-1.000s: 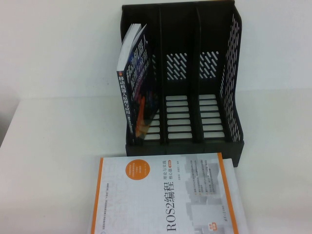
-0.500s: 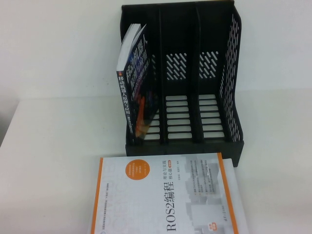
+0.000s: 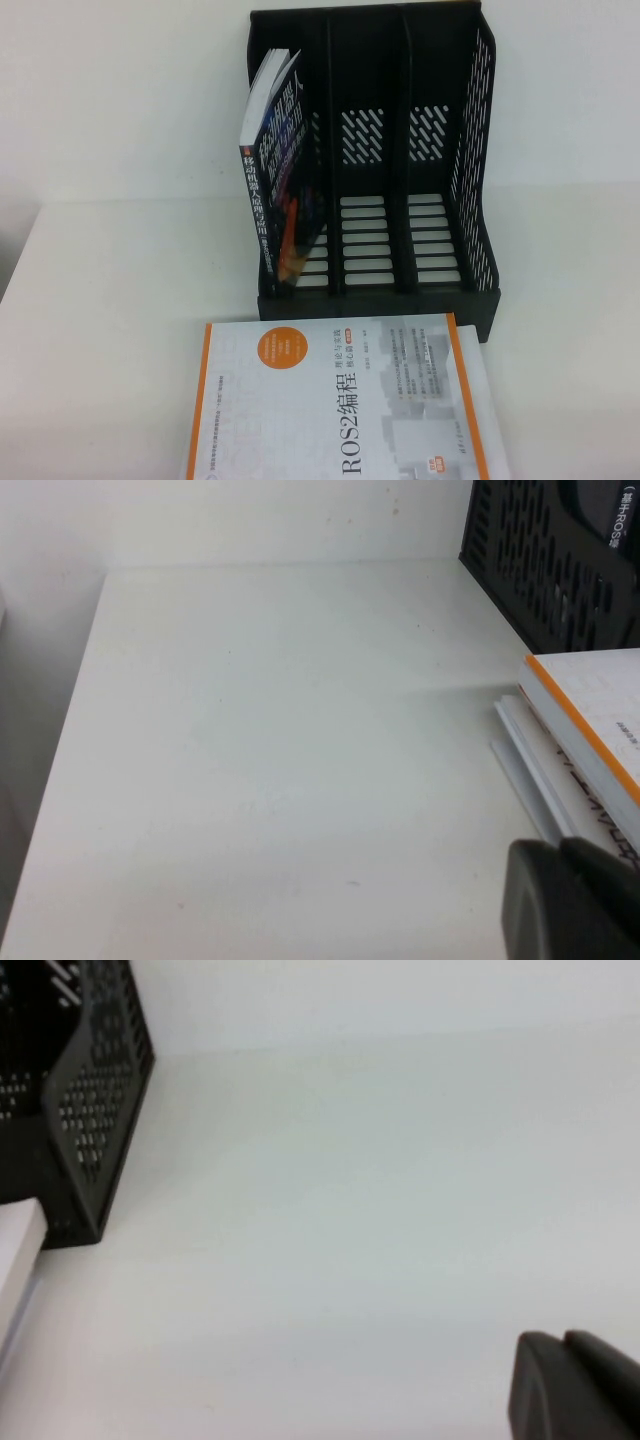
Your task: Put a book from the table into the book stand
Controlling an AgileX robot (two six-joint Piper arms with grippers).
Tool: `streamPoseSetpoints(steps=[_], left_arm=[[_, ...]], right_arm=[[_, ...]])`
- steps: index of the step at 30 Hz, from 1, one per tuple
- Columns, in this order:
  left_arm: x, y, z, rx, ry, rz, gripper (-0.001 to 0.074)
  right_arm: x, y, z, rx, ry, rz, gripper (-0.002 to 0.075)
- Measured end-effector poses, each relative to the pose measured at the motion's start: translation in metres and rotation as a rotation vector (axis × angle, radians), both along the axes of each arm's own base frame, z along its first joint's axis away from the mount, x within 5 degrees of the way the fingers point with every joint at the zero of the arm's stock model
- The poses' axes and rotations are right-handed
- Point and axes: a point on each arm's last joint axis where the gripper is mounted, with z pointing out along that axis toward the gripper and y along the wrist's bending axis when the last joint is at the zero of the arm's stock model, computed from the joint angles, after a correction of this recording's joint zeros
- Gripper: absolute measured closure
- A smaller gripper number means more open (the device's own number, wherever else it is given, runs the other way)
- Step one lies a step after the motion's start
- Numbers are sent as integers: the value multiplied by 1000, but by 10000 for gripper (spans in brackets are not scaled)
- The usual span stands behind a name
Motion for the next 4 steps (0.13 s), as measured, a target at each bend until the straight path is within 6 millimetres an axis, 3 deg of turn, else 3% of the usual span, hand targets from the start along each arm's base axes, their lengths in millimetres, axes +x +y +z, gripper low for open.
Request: streamPoseSetpoints(steps=[4], left_arm=[[0,0,0,0,1,0,737]], right_arm=[[0,1,0,-7,2,23,728]])
